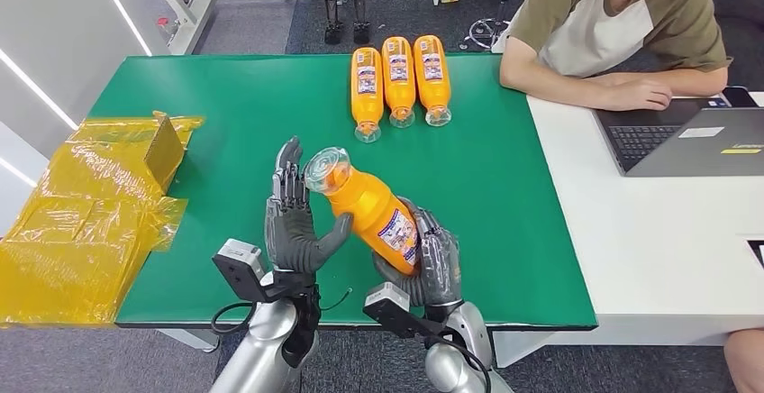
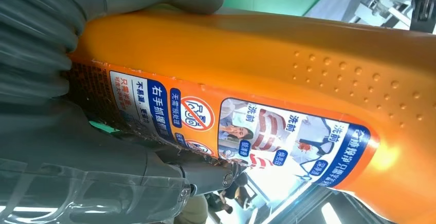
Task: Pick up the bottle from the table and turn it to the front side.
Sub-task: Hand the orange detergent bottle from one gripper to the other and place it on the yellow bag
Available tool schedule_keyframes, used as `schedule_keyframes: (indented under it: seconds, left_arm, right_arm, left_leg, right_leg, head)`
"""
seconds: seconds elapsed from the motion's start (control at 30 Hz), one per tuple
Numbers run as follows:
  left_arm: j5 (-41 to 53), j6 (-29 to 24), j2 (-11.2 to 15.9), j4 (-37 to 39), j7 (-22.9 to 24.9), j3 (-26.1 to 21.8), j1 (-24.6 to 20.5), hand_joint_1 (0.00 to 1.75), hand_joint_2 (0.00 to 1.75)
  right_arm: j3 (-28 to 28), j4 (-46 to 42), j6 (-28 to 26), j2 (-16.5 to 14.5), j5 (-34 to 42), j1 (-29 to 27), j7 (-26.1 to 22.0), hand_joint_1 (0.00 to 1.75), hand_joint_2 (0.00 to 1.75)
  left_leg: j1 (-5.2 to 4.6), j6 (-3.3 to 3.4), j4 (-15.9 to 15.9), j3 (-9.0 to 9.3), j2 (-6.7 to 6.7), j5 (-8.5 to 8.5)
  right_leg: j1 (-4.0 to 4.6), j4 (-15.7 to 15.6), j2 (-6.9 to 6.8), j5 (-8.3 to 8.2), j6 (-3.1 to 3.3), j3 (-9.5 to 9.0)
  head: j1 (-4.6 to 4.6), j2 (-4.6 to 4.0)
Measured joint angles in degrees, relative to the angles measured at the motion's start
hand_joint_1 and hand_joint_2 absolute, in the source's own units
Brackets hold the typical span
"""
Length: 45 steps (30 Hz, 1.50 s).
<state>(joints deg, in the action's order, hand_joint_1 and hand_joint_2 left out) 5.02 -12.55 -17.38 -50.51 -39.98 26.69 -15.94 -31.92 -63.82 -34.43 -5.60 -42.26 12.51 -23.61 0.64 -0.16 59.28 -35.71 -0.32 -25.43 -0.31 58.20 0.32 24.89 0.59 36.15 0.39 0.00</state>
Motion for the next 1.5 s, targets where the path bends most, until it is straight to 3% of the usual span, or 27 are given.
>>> schedule_keyframes:
  seconds: [0.43, 0.57, 1.03, 1.43, 1.5]
  left_arm:
    - [2.5, 1.8, -0.1, 0.0, 0.3, 0.0, 0.0, 0.00, 1.75]
    - [3.3, 3.0, -0.1, 0.0, 0.6, 0.0, 0.0, 1.72, 1.75]
    - [4.7, 7.6, -0.1, 0.0, 0.9, 0.0, 0.0, 1.75, 1.75]
    - [6.5, 8.1, -0.1, -0.1, 1.7, 0.0, 0.0, 1.75, 1.75]
    - [7.5, 8.1, -0.1, -0.6, 2.4, 0.0, 0.0, 1.75, 1.75]
  right_arm:
    - [-2.0, 0.0, 9.8, 0.4, -5.7, 0.1, 3.1, 1.75, 1.75]
    - [-2.0, 0.0, 11.8, 0.4, -6.9, 0.5, 3.1, 1.75, 1.75]
    - [-1.2, 0.0, 11.9, 0.4, -9.5, 1.0, 3.1, 1.71, 1.75]
    - [-1.0, -0.7, 6.8, 0.4, -16.2, -0.1, 7.1, 1.75, 1.75]
    - [-1.0, -1.4, 6.1, 0.4, -18.3, -0.5, 8.5, 0.96, 1.75]
  left_leg:
    - [0.00, 0.00, 0.0, 0.00, 0.05, 0.00]
    - [0.00, 0.00, 0.0, -0.01, 0.05, 0.00]
    - [0.00, 0.00, 0.0, 0.00, 0.06, 0.00]
    - [0.00, 0.00, 0.0, 0.00, 0.06, 0.00]
    - [0.00, 0.00, 0.0, 0.00, 0.06, 0.00]
  right_leg:
    - [0.00, 0.0, 0.04, -0.02, 0.02, 0.01]
    - [0.00, 0.0, 0.03, -0.02, 0.02, 0.01]
    - [0.00, 0.0, 0.04, -0.02, 0.03, 0.01]
    - [0.00, 0.0, 0.04, -0.02, 0.03, 0.01]
    - [0.00, 0.0, 0.04, -0.02, 0.03, 0.02]
  head:
    - [0.01, 0.00]
    - [0.00, 0.00]
    - [0.00, -0.01]
    - [0.01, 0.00]
    - [0.01, 0.00]
